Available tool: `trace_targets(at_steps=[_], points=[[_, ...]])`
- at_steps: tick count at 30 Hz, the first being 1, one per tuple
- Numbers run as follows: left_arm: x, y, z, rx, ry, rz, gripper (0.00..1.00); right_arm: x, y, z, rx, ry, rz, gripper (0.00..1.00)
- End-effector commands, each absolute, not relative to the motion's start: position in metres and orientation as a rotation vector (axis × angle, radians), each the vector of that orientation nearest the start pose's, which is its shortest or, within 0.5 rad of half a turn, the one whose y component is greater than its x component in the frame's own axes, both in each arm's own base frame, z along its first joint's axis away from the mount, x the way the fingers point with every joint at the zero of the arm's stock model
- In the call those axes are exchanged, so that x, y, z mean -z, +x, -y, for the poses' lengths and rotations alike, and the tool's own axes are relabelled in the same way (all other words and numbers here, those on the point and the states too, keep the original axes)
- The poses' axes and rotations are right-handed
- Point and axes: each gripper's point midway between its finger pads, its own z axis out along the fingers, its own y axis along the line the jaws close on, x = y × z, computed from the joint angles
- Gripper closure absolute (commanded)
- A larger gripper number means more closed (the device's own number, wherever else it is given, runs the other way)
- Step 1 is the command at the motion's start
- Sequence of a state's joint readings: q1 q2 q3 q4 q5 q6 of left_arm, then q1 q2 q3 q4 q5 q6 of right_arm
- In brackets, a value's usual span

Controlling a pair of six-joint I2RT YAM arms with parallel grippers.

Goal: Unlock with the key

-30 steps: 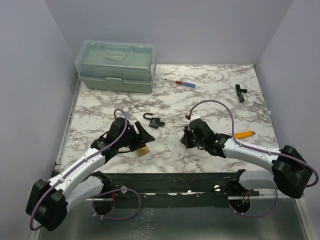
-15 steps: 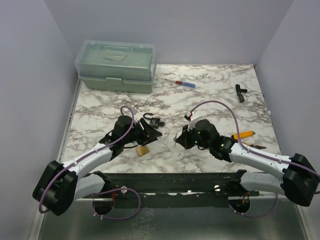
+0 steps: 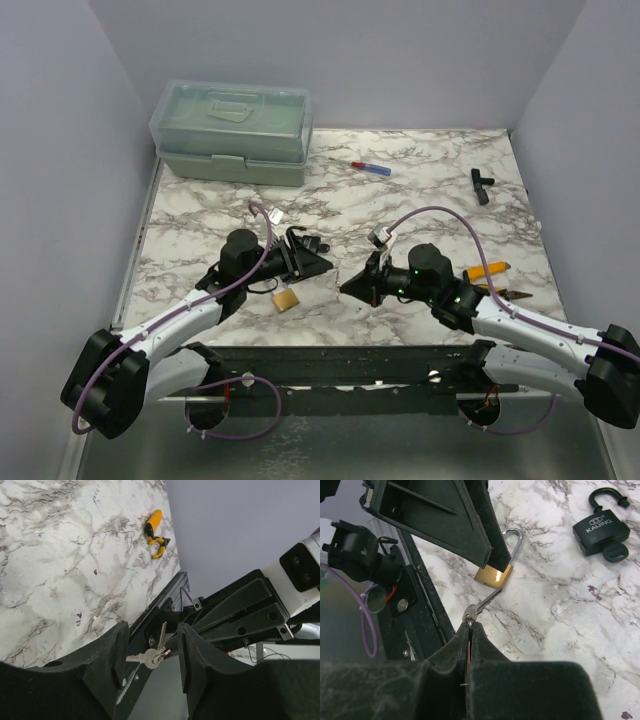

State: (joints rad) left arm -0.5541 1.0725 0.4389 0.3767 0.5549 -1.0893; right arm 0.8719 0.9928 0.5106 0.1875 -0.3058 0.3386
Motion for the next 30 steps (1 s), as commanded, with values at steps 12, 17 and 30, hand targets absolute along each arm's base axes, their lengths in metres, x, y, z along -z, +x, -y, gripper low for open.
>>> trace_targets(at_steps=[12,17,30], points=[[-0.192,0.183,0.28,1.68,0.111,-2.041,0.56,-0.18,0.144,-0.317,-1.248,-0.833,-1.779,1.0],[-0.195,0.178,0.283,1.705,0.149,-2.024,0.6,-0.18,0.144,-0.318,-1.247,-0.83,-1.779,1.0],[-0.189,0.171,0.289,1.726,0.174,-2.041,0.77,-0.182,0.143,-0.318,-1.252,-0.833,-1.77,1.0]])
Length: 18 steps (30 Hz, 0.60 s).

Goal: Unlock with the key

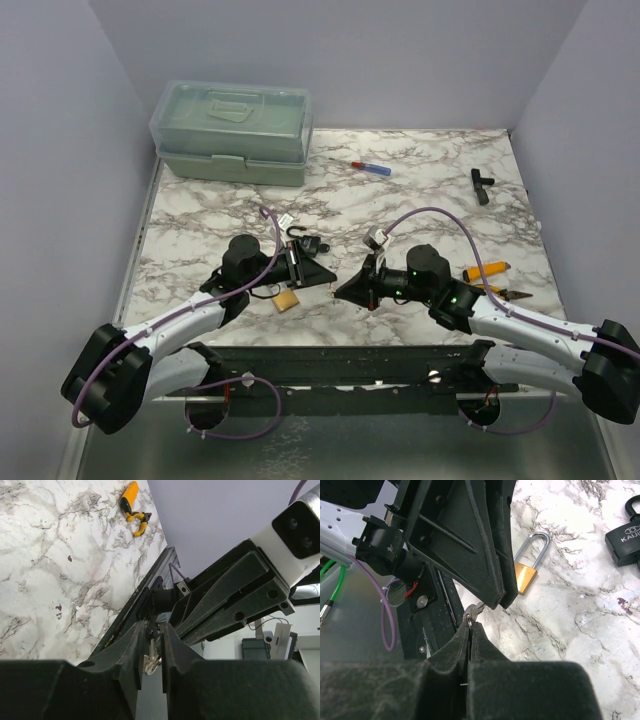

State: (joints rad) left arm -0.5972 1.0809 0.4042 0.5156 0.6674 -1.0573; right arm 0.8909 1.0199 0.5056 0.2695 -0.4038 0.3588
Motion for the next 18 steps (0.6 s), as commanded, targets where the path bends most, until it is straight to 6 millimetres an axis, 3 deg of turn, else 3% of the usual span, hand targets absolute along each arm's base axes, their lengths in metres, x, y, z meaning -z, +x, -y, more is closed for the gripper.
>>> trace_targets(at_steps=[1,3,8,13,18], points=[[-0.189,0.171,0.29,1.729,0.176,-2.041,0.83,-0.182,0.143,-0.318,-1.252,-0.831,-1.771,1.0],[-0.19,0.171,0.29,1.73,0.173,-2.039,0.98,-0.182,0.143,-0.318,-1.252,-0.832,-1.77,1.0],[-0.191,0.179,0.287,1.703,0.091,-2.028,1.0,-0.178,0.151,-0.315,-1.21,-0.784,-1.805,0.99],[-0.194,0.185,0.282,1.667,0.032,-2.001,1.0,-0.172,0.162,-0.312,-1.148,-0.702,-1.908,0.73],[-0.196,0.192,0.278,1.579,0.041,-2.014,1.0,-0.172,0.168,-0.308,-1.115,-0.635,-1.959,0.34]])
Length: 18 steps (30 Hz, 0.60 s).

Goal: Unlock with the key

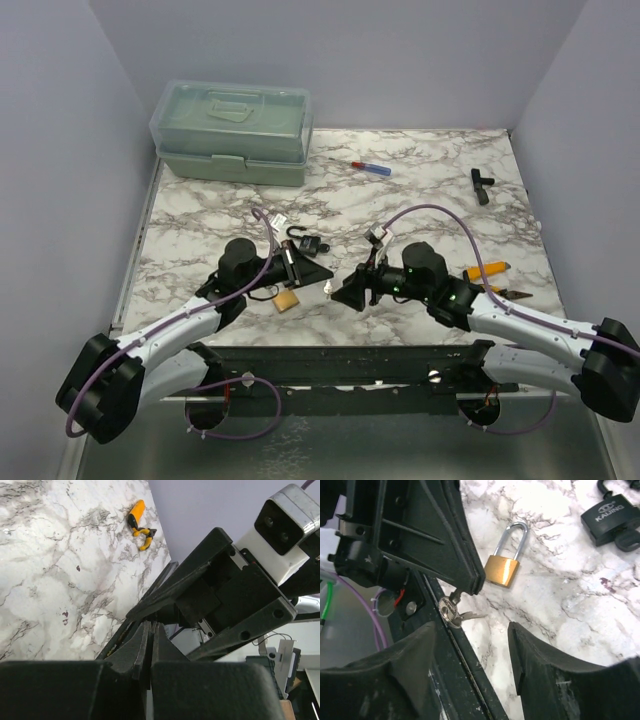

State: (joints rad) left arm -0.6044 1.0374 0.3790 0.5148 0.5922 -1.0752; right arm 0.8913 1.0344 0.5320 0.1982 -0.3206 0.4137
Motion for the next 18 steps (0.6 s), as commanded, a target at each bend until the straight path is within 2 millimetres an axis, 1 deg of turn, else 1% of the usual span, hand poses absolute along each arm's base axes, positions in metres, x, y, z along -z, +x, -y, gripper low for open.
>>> trace_targets(at_steps=[1,4,10,14,18], points=[[-0.197,0.193,0.277,1.555,0.04,-2.019,1.0,-0.173,0.17,-0.307,-1.11,-0.621,-1.958,0.3],[-0.202,0.199,0.271,1.481,0.034,-2.023,1.0,-0.177,0.171,-0.304,-1.104,-0.598,-1.93,0.25],[-0.211,0.208,0.26,1.365,0.003,-2.021,1.0,-0.19,0.171,-0.3,-1.135,-0.56,-1.84,0.25],[-0.215,0.209,0.255,1.313,-0.01,-2.043,1.0,-0.208,0.164,-0.304,-1.251,-0.497,-1.796,0.24],[-0.229,0.211,0.248,1.268,-0.009,-2.027,1.0,-0.216,0.152,-0.316,-1.365,-0.563,-1.703,0.24]])
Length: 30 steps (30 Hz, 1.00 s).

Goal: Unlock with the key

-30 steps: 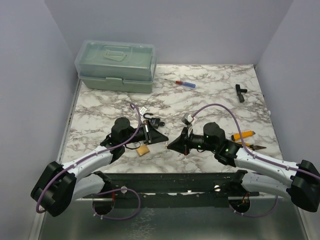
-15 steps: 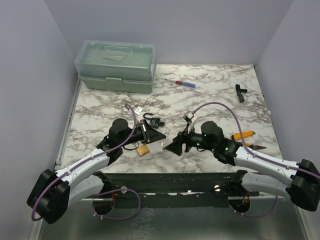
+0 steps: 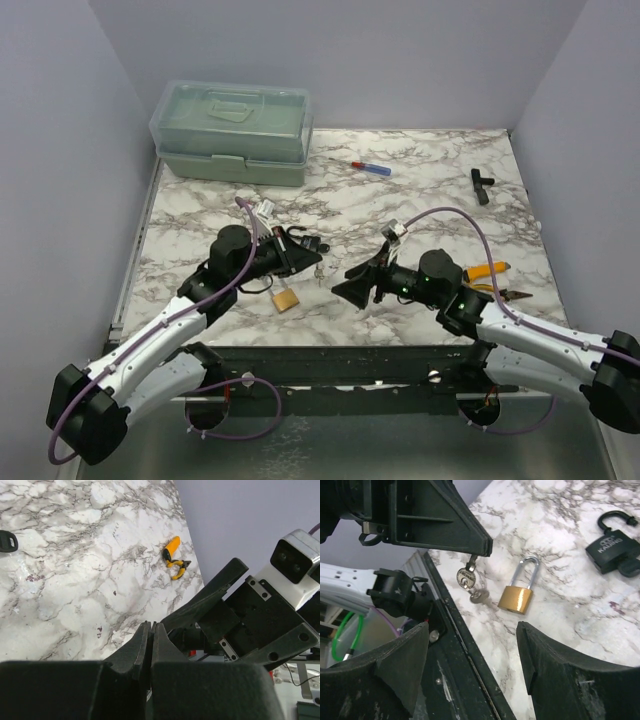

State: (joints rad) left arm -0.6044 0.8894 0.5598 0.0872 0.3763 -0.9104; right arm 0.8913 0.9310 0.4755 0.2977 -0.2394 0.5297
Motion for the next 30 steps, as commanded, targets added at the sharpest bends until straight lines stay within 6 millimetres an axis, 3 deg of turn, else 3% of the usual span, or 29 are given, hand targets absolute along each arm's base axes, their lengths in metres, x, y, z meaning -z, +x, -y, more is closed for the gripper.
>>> trace_targets(at_steps=[1,12,22,30], points=[[-0.232,0.211,0.247,1.261,-0.004,-2.016,1.0,-0.218,0.15,-0.32,-1.39,-0.587,-1.683,0.24],[-0.263,0.194,0.245,1.326,0.084,-1.931,1.0,-0.269,0.154,-0.338,-1.614,-0.463,-1.454,0.31],[-0.285,0.181,0.243,1.414,0.102,-1.811,1.0,-0.274,0.147,-0.355,-1.691,-0.554,-1.428,0.42],[-0.291,0.178,0.244,1.46,0.097,-1.76,1.0,-0.283,0.149,-0.361,-1.713,-0.565,-1.396,0.53]])
